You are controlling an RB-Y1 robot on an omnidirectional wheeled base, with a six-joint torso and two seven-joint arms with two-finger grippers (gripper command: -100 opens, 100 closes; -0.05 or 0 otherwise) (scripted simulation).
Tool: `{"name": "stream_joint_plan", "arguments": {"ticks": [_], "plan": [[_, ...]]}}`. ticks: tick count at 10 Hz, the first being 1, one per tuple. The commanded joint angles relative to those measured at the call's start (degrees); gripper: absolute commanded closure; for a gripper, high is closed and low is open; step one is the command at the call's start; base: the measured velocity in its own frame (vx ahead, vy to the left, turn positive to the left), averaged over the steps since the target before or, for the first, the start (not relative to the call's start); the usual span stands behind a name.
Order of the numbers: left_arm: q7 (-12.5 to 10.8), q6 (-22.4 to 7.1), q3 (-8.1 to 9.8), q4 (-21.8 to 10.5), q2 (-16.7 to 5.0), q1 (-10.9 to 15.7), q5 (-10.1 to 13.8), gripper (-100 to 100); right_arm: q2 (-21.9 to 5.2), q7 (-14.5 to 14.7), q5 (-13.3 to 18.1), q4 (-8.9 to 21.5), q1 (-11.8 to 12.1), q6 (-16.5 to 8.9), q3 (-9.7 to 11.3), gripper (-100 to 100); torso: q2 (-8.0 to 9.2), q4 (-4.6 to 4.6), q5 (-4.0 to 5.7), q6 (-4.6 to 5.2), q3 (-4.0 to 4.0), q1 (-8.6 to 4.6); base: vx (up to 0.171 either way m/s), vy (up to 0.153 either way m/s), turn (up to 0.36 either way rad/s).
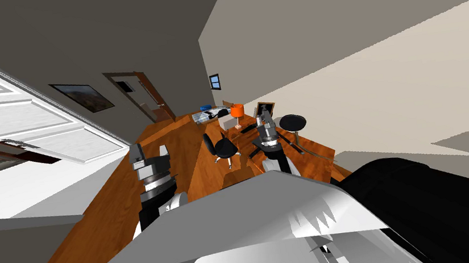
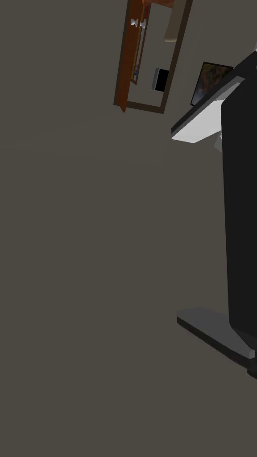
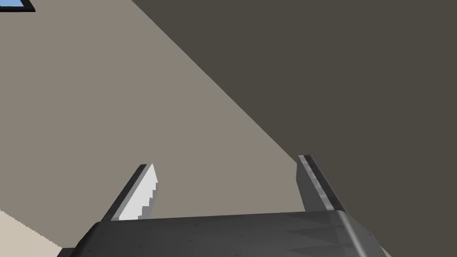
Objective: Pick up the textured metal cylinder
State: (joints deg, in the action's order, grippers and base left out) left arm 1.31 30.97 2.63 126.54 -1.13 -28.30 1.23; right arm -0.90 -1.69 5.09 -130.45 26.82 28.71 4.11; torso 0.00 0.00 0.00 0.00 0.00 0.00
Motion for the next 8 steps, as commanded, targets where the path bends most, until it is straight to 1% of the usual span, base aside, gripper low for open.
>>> {"name": "stream_joint_plan", "arguments": {"ticks": [1,4,7,8], "plan": [[0.0,0.0,0.0,0.0,0.0,0.0,0.0,0,-1.75,-0.88,-0.79,0.77,-0.33,-0.55,-0.28,-100,0.0,0.0,0.0,0.0,0.0,0.0,0.006,0.014,0.001],[0.0,0.0,0.0,0.0,0.0,0.0,0.0,0,-5.81,-4.31,-3.79,3.82,-1.62,-2.72,-1.44,-100,-0.11,-0.03,-0.02,0.0,-0.07,0.12,0.032,0.04,0.002],[0.0,0.0,0.0,0.0,0.0,-0.01,0.0,0,-9.99,-9.19,-8.36,8.27,-3.62,-6.2,-3.47,-100,-0.25,-0.05,-0.05,0.0,-0.14,0.21,0.058,0.068,0.005],[0.0,0.0,-0.01,0.0,0.01,-0.01,0.0,0,-9.99,-9.67,-8.36,8.81,-3.62,-6.2,-3.47,-100,-0.27,-0.06,-0.06,-0.02,-0.16,0.29,0.044,0.059,0.001]]}}
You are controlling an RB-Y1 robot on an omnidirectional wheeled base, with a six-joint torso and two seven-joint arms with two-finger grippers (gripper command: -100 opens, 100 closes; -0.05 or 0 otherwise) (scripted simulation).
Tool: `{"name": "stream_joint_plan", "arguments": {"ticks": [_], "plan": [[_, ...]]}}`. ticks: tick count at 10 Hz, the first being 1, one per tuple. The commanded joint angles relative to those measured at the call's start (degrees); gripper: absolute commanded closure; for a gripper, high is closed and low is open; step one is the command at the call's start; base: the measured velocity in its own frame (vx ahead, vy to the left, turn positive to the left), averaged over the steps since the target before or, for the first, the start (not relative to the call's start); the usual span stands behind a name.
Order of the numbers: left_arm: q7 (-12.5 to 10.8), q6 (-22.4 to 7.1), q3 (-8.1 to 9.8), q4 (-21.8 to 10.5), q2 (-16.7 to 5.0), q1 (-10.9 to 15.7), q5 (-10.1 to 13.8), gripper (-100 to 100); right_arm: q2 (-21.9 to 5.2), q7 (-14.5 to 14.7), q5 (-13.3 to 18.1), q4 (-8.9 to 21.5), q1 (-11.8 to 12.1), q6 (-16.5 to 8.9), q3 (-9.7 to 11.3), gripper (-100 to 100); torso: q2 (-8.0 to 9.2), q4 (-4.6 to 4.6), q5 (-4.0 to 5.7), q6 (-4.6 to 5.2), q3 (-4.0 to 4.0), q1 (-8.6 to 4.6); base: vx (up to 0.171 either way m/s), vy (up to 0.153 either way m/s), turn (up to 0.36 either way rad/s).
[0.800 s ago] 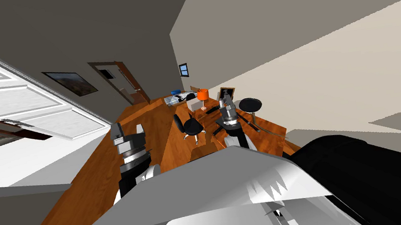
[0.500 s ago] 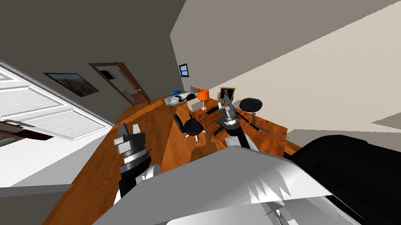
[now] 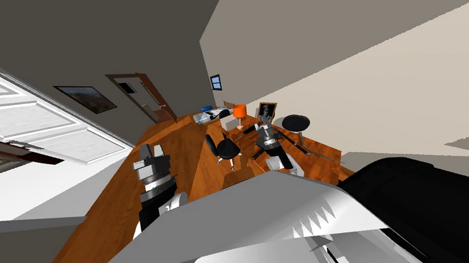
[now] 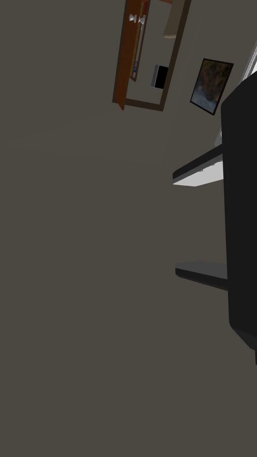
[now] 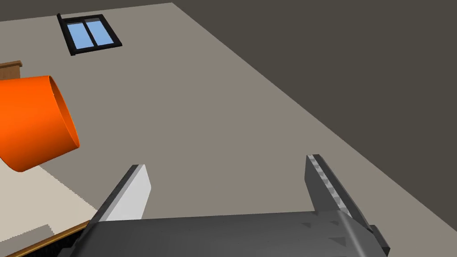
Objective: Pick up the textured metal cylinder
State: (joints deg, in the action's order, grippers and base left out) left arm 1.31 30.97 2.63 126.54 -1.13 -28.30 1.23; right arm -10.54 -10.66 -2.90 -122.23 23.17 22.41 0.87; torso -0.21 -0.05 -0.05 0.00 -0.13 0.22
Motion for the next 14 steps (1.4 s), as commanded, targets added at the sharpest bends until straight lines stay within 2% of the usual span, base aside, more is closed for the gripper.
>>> {"name": "stream_joint_plan", "arguments": {"ticks": [1,2,3,5,6,7,8,9,10,11,12,13,14], "plan": [[0.0,0.0,0.0,0.0,0.0,0.0,0.0,0,-1.69,-2.82,-2.13,2.65,-0.77,-1.3,-1.1,-100,0.0,0.0,0.0,0.0,0.0,0.0,0.047,0.051,0.006],[0.0,0.0,0.0,0.0,0.0,0.0,0.0,0,-2.97,-4.48,-3.96,4.68,-1.62,-2.81,-2.07,-100,0.0,0.0,0.01,0.0,0.0,-0.04,0.063,0.066,0.01],[0.0,0.0,0.0,0.0,0.0,0.0,0.0,0,-2.97,-5.05,-3.96,4.91,-1.62,-2.81,-2.07,-100,-0.04,0.0,0.01,-0.01,-0.02,-0.01,0.054,0.047,0.002],[0.0,0.0,0.0,0.0,0.0,0.0,0.0,0,-5.39,-9.19,-7.77,8.87,-3.44,-6.09,-4.27,-100,-0.03,0.0,0.02,-0.01,-0.01,-0.08,0.068,0.051,0.011],[0.0,0.0,0.0,0.0,0.0,0.0,0.0,0,-5.39,-9.78,-7.77,9.99,-3.44,-6.09,-4.27,-100,-0.11,-0.02,0.02,-0.02,-0.06,-0.03,0.069,0.049,0.006],[0.0,0.0,0.0,0.0,0.0,0.0,0.0,0,-6.53,-12.06,-9.7,12.8,-4.39,-7.85,-5.5,-100,-0.08,-0.02,0.01,0.0,-0.05,-0.05,0.063,0.055,0.01],[0.0,0.0,0.0,0.0,0.0,0.0,0.0,0,-6.53,-12.24,-9.7,12.8,-4.39,-7.85,-5.5,-100,-0.06,-0.01,0.01,0.0,-0.03,-0.03,0.044,0.039,0.001],[0.0,0.0,0.0,0.0,0.0,0.0,0.0,0,-7.64,-14.51,-11.62,15.6,-5.38,-9.68,-6.82,-100,0.01,0.0,0.01,0.0,0.0,-0.07,0.059,0.041,0.015],[0.0,0.0,0.0,0.0,0.0,0.0,0.0,0,-7.64,-14.74,-11.62,15.8,-5.38,-9.68,-6.82,-100,-0.02,0.0,0.02,0.0,-0.01,-0.09,0.054,0.034,0.002],[0.0,0.0,0.0,0.0,0.0,0.0,0.0,0,-8.72,-17.26,-13.52,18.07,-6.4,-11.58,-8.23,-100,-0.01,0.0,0.03,0.0,-0.01,-0.1,0.067,0.03,0.016],[0.0,0.0,0.0,0.0,0.0,0.0,0.0,0,-8.72,-17.26,-13.52,18.99,-6.4,-11.58,-8.23,-100,-0.05,0.0,0.02,0.0,-0.02,-0.12,0.057,0.032,0.007],[0.0,0.0,0.0,0.0,0.0,0.0,0.0,0,-9.79,-19.7,-15.38,20.49,-7.43,-13.52,-9.72,-100,-0.02,-0.01,0.03,0.0,-0.01,-0.11,0.06,0.044,0.017],[0.0,0.0,0.0,0.0,0.0,0.0,0.0,0,-9.79,-19.79,-15.38,21.65,-7.43,-13.52,-9.72,-100,-0.03,0.0,0.02,0.0,-0.01,-0.08,0.053,0.038,0.003]]}}
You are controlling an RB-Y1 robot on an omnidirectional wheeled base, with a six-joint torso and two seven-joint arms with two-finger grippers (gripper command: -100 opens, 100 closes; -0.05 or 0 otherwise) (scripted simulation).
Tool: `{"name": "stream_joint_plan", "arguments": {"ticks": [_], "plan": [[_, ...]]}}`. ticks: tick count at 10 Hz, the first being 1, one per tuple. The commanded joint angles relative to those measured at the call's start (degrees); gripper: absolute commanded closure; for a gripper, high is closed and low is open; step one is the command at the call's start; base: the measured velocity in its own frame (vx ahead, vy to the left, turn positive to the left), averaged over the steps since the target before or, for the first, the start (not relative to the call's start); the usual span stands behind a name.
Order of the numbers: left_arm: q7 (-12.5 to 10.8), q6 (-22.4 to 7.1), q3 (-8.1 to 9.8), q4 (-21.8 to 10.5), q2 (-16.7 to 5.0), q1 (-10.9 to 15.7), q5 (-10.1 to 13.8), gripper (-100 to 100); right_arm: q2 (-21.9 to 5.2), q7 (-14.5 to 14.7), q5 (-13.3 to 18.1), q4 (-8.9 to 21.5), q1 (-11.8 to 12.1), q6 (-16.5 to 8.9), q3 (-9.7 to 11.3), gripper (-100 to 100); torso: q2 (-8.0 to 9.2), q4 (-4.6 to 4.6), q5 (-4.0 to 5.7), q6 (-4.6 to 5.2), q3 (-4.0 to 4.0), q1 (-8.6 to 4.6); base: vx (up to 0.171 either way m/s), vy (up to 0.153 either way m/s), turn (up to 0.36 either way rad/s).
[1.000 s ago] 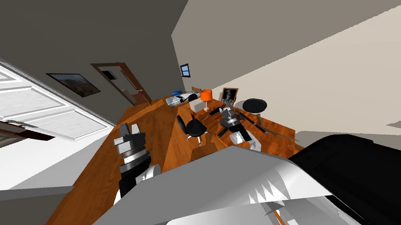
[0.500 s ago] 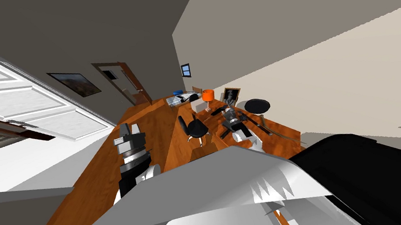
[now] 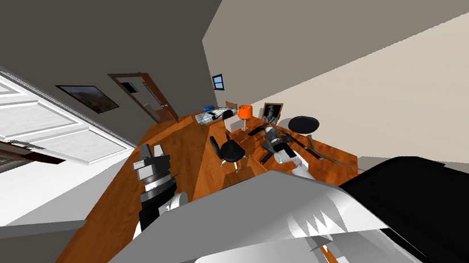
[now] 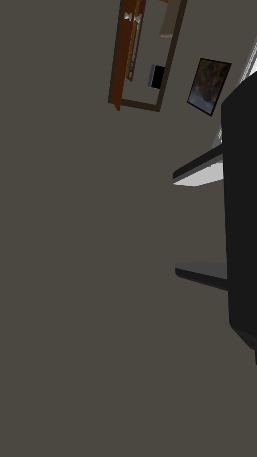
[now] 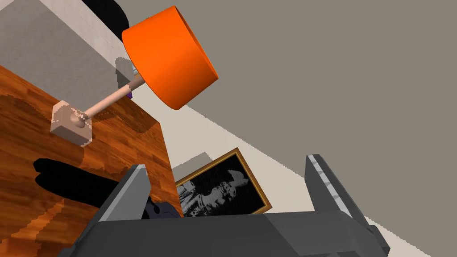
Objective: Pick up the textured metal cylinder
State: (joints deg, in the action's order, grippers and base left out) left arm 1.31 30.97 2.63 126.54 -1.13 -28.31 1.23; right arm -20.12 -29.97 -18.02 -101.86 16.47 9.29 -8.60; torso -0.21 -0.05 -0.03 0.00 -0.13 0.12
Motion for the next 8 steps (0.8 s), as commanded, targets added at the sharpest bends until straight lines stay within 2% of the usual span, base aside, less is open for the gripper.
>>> {"name": "stream_joint_plan", "arguments": {"ticks": [1,2,3,4,6,7,8], "plan": [[0.0,0.0,0.0,0.0,0.0,0.0,0.0,0,-0.2,-0.47,-0.27,2.0,-0.73,-0.4,-0.25,-100,0.0,0.0,0.0,0.0,0.0,0.0,0.026,0.02,-0.003],[0.0,0.0,0.0,0.0,0.0,0.0,0.0,0,-1.26,-2.98,-2.07,4.07,-1.79,-2.39,-1.82,-100,0.08,0.02,0.01,0.0,0.04,-0.05,0.058,0.03,0.019],[0.0,0.0,0.0,0.0,0.0,0.0,0.0,0,-1.26,-2.98,-2.07,5.56,-1.79,-2.39,-1.82,-100,0.01,0.01,0.01,0.0,0.01,-0.03,0.059,0.03,0.007],[0.0,0.0,0.0,0.0,0.0,0.0,0.0,0,-2.3,-5.25,-3.82,7.27,-2.86,-4.43,-3.46,-100,-0.01,0.0,0.01,0.0,0.0,-0.03,0.075,0.037,0.017],[0.0,0.0,0.0,0.0,0.0,0.0,0.0,0,-2.3,-5.48,-3.82,9.3,-2.86,-4.43,-3.46,-100,-0.04,-0.01,0.01,0.0,-0.02,-0.03,0.045,0.022,0.004],[0.0,0.0,0.0,0.0,0.0,0.0,0.0,0,-3.32,-7.94,-5.48,11.09,-3.94,-6.49,-5.18,-100,0.09,0.01,0.02,0.01,0.04,-0.07,0.041,0.017,0.019],[0.0,0.0,0.0,0.0,0.0,0.0,0.0,0,-3.32,-7.94,-5.48,12.42,-3.94,-6.49,-5.18,-100,0.06,0.02,0.01,0.0,0.04,-0.08,0.053,0.019,0.012]]}}
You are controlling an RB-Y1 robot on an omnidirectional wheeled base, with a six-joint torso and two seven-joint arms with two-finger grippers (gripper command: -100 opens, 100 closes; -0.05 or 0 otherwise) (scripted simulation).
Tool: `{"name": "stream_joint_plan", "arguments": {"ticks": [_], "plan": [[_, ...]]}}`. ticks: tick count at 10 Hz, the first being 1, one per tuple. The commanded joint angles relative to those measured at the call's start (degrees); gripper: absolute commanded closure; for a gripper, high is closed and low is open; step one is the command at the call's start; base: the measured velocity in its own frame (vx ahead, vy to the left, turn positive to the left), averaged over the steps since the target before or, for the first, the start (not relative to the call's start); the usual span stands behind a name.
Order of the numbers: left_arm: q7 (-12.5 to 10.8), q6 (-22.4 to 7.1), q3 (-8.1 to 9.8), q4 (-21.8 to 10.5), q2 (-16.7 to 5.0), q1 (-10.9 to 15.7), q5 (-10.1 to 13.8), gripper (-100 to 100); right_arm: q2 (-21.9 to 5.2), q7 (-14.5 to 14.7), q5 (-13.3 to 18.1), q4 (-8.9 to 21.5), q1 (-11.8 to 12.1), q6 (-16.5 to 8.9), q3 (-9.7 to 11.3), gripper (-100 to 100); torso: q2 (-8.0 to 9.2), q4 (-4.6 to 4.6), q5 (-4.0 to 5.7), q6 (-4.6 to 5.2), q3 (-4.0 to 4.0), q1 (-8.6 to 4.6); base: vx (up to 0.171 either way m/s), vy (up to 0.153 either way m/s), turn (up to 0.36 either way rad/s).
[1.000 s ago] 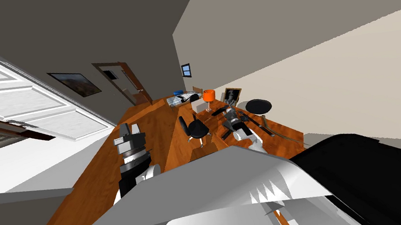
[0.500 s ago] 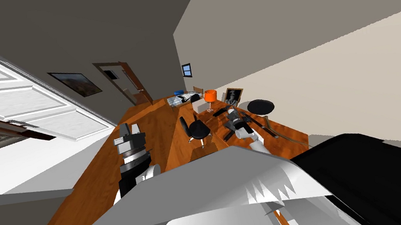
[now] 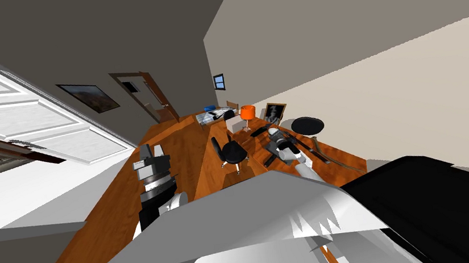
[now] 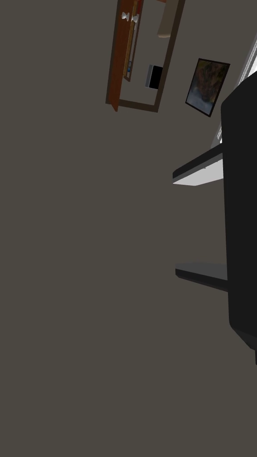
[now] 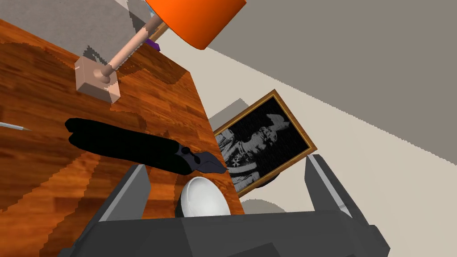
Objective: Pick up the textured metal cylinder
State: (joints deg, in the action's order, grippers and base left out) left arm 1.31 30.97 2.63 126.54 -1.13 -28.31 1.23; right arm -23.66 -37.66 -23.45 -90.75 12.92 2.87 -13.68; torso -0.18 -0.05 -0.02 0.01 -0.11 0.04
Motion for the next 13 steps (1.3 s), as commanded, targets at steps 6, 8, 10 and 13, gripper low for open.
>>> {"name": "stream_joint_plan", "arguments": {"ticks": [6,8,10,13], "plan": [[0.0,0.0,0.0,0.0,0.0,0.0,0.0,0,-1.72,-5.03,-3.11,9.99,-2.53,-4.25,-3.74,-100,-0.02,0.0,0.0,0.0,-0.01,0.01,0.051,0.021,0.009],[0.0,0.0,0.0,0.0,0.0,0.0,0.0,0,-2.61,-7.31,-4.49,13.47,-3.58,-6.35,-5.64,-100,-0.07,-0.01,-0.01,0.0,-0.04,0.02,0.07,0.022,0.016],[0.0,0.0,0.0,0.0,0.0,0.0,0.0,0,-3.44,-9.53,-5.76,17.12,-4.61,-8.44,-7.58,-100,-0.12,-0.02,-0.01,-0.01,-0.06,0.01,0.079,0.017,0.017],[0.0,0.0,0.0,0.0,0.0,0.0,0.0,0,-4.21,-11.64,-6.91,22.27,-5.61,-10.51,-9.56,-100,-0.01,0.0,0.0,0.0,-0.01,-0.04,0.052,0.007,0.01]]}}
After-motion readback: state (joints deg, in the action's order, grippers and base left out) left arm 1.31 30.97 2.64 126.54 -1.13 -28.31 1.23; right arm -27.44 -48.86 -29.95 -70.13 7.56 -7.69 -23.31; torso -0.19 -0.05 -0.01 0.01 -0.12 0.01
